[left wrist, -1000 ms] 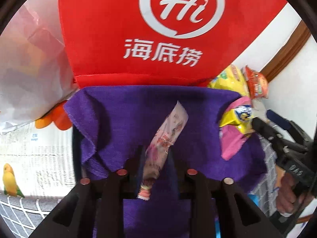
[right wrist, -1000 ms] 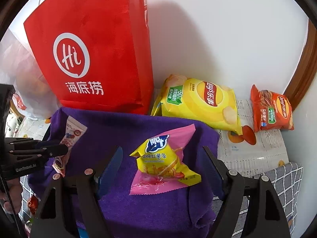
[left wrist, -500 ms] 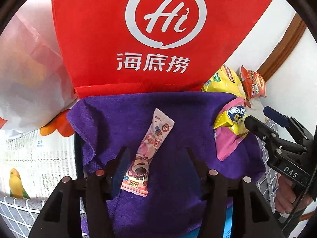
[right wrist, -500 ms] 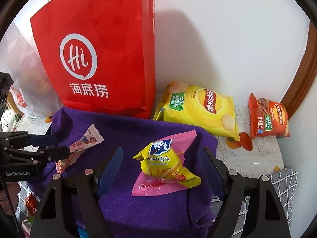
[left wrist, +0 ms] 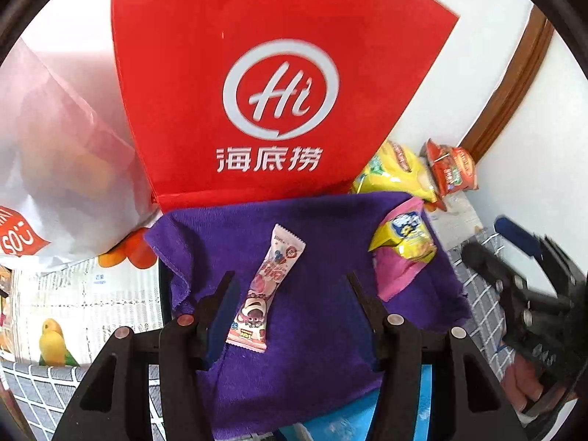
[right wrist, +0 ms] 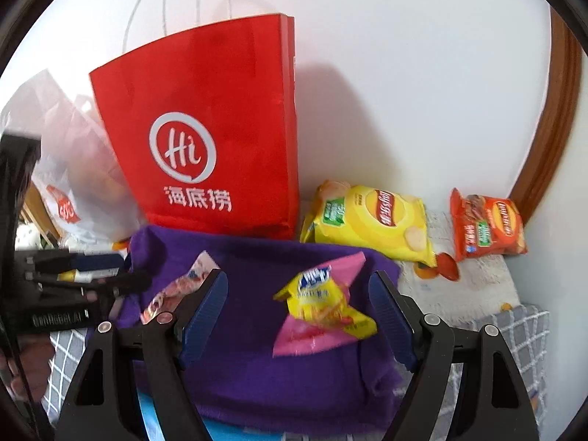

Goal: Organize snacks
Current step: 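Withdraw both tools back toward the snack pile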

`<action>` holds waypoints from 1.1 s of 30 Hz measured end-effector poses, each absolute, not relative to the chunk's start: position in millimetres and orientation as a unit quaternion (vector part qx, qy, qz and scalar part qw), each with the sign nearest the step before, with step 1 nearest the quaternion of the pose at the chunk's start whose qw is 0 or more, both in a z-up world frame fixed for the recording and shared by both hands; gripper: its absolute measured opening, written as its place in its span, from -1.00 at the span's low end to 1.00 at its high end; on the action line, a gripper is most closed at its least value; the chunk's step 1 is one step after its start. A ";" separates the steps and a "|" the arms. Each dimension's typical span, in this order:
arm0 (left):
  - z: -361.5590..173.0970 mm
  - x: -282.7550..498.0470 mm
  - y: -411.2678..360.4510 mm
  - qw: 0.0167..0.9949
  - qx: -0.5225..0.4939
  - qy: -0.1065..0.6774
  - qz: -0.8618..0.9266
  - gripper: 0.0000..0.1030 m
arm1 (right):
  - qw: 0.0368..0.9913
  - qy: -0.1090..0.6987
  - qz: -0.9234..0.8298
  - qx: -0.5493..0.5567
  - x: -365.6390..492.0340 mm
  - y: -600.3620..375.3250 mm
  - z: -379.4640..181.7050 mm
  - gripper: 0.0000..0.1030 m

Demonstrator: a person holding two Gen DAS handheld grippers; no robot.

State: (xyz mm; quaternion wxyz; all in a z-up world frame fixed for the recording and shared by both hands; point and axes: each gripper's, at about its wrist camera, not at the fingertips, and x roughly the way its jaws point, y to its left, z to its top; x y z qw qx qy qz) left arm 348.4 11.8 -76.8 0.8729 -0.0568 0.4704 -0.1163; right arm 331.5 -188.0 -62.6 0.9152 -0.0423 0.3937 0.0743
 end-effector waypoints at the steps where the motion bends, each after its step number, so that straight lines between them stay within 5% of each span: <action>1: -73.2 345.7 11.2 0.874 -0.057 0.469 -0.117 0.04 | 0.916 0.392 0.071 -0.044 324.2 -188.3 -58.5 0.53; 15: -17.0 247.2 -43.3 0.883 -0.021 0.427 -0.194 0.15 | 0.923 0.384 0.036 -0.011 202.4 -221.8 -5.4 0.53; 33: -27.3 129.2 -8.8 0.879 -0.056 0.451 -0.144 0.15 | 0.923 0.382 0.045 -0.001 109.3 -214.2 -3.7 0.53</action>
